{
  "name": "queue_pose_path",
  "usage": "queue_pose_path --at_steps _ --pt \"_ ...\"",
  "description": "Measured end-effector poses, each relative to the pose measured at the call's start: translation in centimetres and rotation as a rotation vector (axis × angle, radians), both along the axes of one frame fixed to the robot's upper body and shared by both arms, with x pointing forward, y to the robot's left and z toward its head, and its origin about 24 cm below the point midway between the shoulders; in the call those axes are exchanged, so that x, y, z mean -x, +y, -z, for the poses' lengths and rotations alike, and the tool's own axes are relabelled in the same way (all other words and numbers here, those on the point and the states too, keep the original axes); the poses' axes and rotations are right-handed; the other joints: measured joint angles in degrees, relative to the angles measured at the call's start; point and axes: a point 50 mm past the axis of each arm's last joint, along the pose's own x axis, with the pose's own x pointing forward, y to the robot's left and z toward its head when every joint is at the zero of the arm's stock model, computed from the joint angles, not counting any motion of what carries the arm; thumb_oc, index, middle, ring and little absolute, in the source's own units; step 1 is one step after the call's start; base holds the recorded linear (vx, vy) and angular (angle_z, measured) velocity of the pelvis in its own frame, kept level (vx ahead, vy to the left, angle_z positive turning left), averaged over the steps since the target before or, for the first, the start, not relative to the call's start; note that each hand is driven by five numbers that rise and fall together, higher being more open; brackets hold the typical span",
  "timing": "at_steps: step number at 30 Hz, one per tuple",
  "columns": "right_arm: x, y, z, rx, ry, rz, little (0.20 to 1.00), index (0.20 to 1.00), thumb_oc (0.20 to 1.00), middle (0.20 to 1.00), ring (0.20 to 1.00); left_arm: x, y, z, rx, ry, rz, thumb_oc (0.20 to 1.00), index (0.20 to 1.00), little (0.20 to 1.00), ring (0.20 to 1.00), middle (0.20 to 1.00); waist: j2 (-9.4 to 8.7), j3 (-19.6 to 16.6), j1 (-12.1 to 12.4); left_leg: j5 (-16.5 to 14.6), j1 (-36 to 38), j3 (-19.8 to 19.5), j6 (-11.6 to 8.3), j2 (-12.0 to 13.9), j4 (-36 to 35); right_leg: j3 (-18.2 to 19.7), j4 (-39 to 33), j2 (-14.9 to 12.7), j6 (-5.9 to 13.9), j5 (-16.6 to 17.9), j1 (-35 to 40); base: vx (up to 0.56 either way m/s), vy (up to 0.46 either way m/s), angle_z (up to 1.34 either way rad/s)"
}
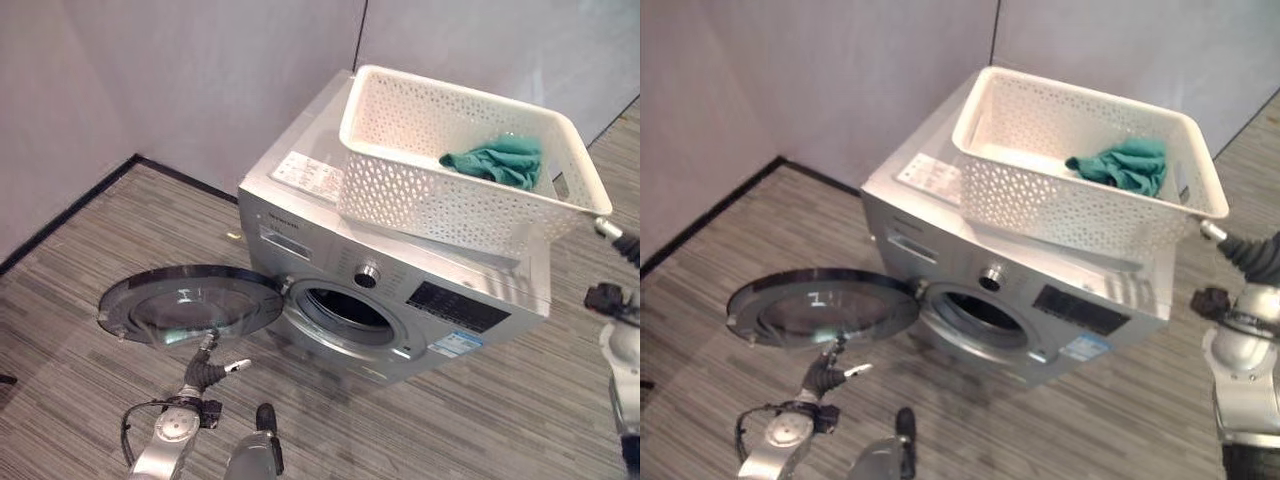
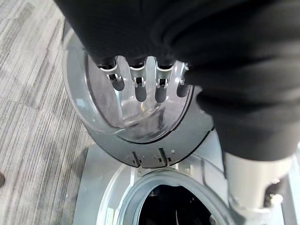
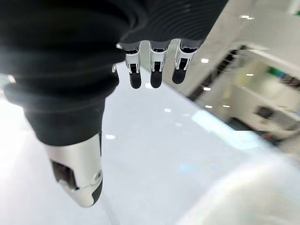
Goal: Grab the laundry basket,head to the washer,open it,put in the laundry and shut it.
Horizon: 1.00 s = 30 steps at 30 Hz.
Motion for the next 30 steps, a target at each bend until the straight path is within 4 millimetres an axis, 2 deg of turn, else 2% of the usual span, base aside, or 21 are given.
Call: queue_pose_path --at_steps 1,2,3,4,5,6,7,9,10,11,13,14,16,19,20,21,22,25,27,30 --pt "-0.3 0.0 -1.1 0.041 -0.019 0.0 1.0 1.0 1.0 1.0 1.0 0.2 0.0 0.2 0.003 0.01 0.005 1.0 1.0 1.0 1.0 1.0 -0.45 -0.2 -0.1 -1.0 0.8 0.0 2.1 -0.8 1.9 2.1 6.2 -1.2 1.93 1.6 -0.7 0.14 0.208 0.2" --pt "-0.9 0.3 -2.4 0.077 -0.038 -0.018 1.0 1.0 1.0 1.0 1.0 0.1 -0.1 0.1 -0.001 0.012 0.015 1.0 1.0 1.0 1.0 1.0 0.52 0.4 -0.3 -2.8 0.7 -0.1 3.0 -0.7 3.7 3.9 11.8 -1.9 2.61 2.3 -3.4 0.12 0.16 0.14" --pt "-1.3 0.7 -3.3 0.112 -0.05 -0.035 1.0 1.0 1.0 1.0 1.0 0.1 -0.2 0.2 -0.006 0.023 0.028 1.0 1.0 1.0 1.0 1.0 0.68 0.6 -0.6 -3.6 0.7 -0.3 2.85 -0.8 4.1 5.3 15.5 -2.3 2.84 4.3 -5.7 0.14 0.13 0.08" --pt "-2.3 1.4 -5.2 0.176 -0.064 -0.069 1.0 1.0 1.0 1.0 1.0 -0.1 -0.5 0.2 -0.003 0.025 0.049 1.0 1.0 1.0 1.0 1.0 2.2 1.8 -1.0 -3.7 1.4 -1.4 3.93 -0.7 3.8 8.2 22.2 -1.4 3.48 12.6 -9.7 0.16 0.078 0.26" --pt "-3.3 2.0 -7.1 0.263 -0.035 -0.105 1.0 1.0 1.0 1.0 1.0 -0.4 -0.6 0.0 -0.01 0.026 0.082 1.0 1.0 1.0 1.0 1.0 3.87 3.1 -1.0 -3.3 3.6 -2.7 4.74 -0.2 1.8 9.5 28.3 -1.0 4.09 18.6 -14.7 0.17 0.041 0.27" --pt "-3.8 2.1 -8.3 0.339 0.012 -0.111 1.0 1.0 1.0 1.0 1.0 -0.5 -0.5 -0.1 -0.009 0.023 0.08 1.0 1.0 1.0 1.0 1.0 4.17 3.5 -0.4 -3.1 5.1 -2.7 4.87 -0.2 0.7 9.1 29.7 -1.3 3.18 14.4 -16.8 0.15 -0.016 0.31" --pt "-3.9 1.9 -9.2 0.381 0.03 -0.105 1.0 1.0 1.0 1.0 1.0 -0.6 -0.4 -0.2 -0.007 0.017 0.073 1.0 1.0 1.0 1.0 1.0 4.03 3.4 0.2 -2.9 6.1 -3.3 4.65 -0.2 0.1 8.7 28.2 -1.2 3.02 11.8 -17.6 0.15 -0.055 0.36" --pt "-4.3 1.7 -10.5 0.392 0.058 -0.116 1.0 1.0 1.0 1.0 1.0 -0.5 0.0 -0.2 -0.009 0.019 0.062 1.0 1.0 1.0 1.0 1.0 3.3 3.4 0.1 -2.8 8.0 -5.5 4.6 -1.1 -1.4 7.5 20.7 -1.4 2.82 8.8 -17.6 0.17 -0.126 0.53" --pt "-4.5 1.4 -10.9 0.407 0.086 -0.116 1.0 1.0 1.0 1.0 1.0 -0.5 0.0 -0.2 -0.009 0.02 0.068 1.0 1.0 1.0 1.0 1.0 3.2 3.4 0.0 -2.7 8.5 -6.2 4.44 -1.3 -2.1 7.0 15.8 -1.3 2.46 8.3 -16.8 0.11 -0.119 0.72" --pt "-4.6 0.5 -11.6 0.406 0.156 -0.11 1.0 1.0 1.0 1.0 1.0 -0.5 0.2 -0.3 -0.011 0.026 0.083 1.0 1.0 1.0 1.0 1.0 2.35 3.3 0.1 -2.5 9.5 -8.6 3.4 -2.2 -3.3 6.9 2.8 -1.2 1.97 7.9 -15.1 0.11 -0.118 0.73" --pt "-4.8 -0.3 -11.7 0.368 0.198 -0.109 1.0 1.0 1.0 1.0 1.0 -0.5 0.7 -0.4 -0.028 0.034 0.094 1.0 1.0 1.0 1.0 1.0 1.19 2.9 -0.2 -2.0 9.8 -9.7 3.72 -2.8 -4.0 7.2 -8.1 -1.3 2.82 9.1 -13.8 0.13 -0.17 0.81" --pt "-4.6 -1.5 -10.8 0.333 0.3 -0.118 1.0 1.0 1.0 1.0 1.0 -0.5 0.7 -0.2 -0.029 0.044 0.095 1.0 1.0 1.0 1.0 1.0 0.49 3.0 -1.1 -2.7 11.3 -13.4 2.16 -3.2 -4.7 7.5 -14.3 -0.9 2.69 11.4 -11.6 0.14 -0.213 1.03" --pt "-4.0 -3.4 -9.4 0.339 0.484 -0.079 1.0 1.0 1.0 1.0 1.0 -0.3 0.8 -0.2 -0.029 0.05 0.105 1.0 1.0 1.0 1.0 1.0 -0.41 2.4 -2.2 -2.7 11.6 -16.2 2.16 -3.6 -4.6 9.5 -22.0 -1.1 2.74 12.0 -5.0 0.08 -0.142 0.86" --pt "-3.3 -4.7 -9.2 0.32 0.598 -0.068 1.0 1.0 1.0 1.0 1.0 -0.3 0.8 0.0 -0.029 0.065 0.122 1.0 1.0 1.0 1.0 1.0 -1.48 2.5 -3.7 -2.6 11.2 -17.0 2.02 -3.6 -4.8 10.5 -25.8 -1.1 2.54 11.9 -2.5 0.09 -0.12 0.29" --pt "-2.7 -5.2 -8.5 0.313 0.674 -0.083 1.0 1.0 1.0 1.0 1.0 0.1 0.5 0.4 -0.008 0.082 0.13 1.0 1.0 1.0 1.0 1.0 -1.54 2.4 -4.5 -1.9 12.1 -16.4 0.89 -2.9 -6.0 10.1 -25.8 -0.5 2.3 11.7 -1.8 0.13 -0.103 0.12" --pt "-2.5 -5.3 -8.1 0.31 0.711 -0.095 1.0 1.0 1.0 1.0 1.0 0.2 0.3 0.4 0.001 0.084 0.137 1.0 1.0 1.0 1.0 1.0 -1.49 2.4 -4.7 -1.7 12.8 -16.2 0.66 -2.5 -6.9 9.8 -25.8 0.0 2.31 11.7 -1.5 0.12 -0.092 -0.03" --pt "-1.8 -5.8 -6.6 0.292 0.805 -0.116 1.0 1.0 1.0 1.0 1.0 0.8 0.2 0.7 0.014 0.103 0.146 1.0 1.0 1.0 1.0 1.0 -1.69 2.1 -5.0 -1.7 14.4 -16.1 0.57 -1.4 -8.6 8.9 -25.8 1.1 2.49 11.6 -1.0 0.06 -0.054 -0.14" --pt "-0.6 -6.2 -6.0 0.301 0.893 -0.128 1.0 1.0 1.0 1.0 1.0 1.7 0.2 1.2 0.027 0.135 0.155 1.0 1.0 1.0 1.0 1.0 -3.33 1.4 -7.0 -2.1 14.5 -15.5 -0.73 -1.6 -9.9 8.9 -25.8 0.7 2.84 10.0 -1.7 0.08 -0.067 -0.12" --pt "0.4 -5.7 -6.1 0.349 0.96 -0.14 1.0 1.0 1.0 1.0 1.0 2.6 0.3 1.6 0.039 0.163 0.157 1.0 1.0 1.0 1.0 1.0 -4.39 0.6 -7.9 -2.2 15.3 -14.7 -1.13 -1.6 -10.7 8.9 -25.8 0.6 3.33 9.2 -1.7 0.1 -0.073 -0.19" --pt "1.2 -4.8 -6.4 0.401 0.99 -0.17 1.0 1.0 1.0 1.0 1.0 3.7 0.6 2.1 0.044 0.198 0.152 1.0 1.0 1.0 1.0 1.0 -5.8 -1.3 -9.6 -2.6 15.3 -14.4 -0.98 -1.6 -11.3 9.1 -25.8 0.6 2.9 7.8 -1.9 0.06 -0.049 -0.11"
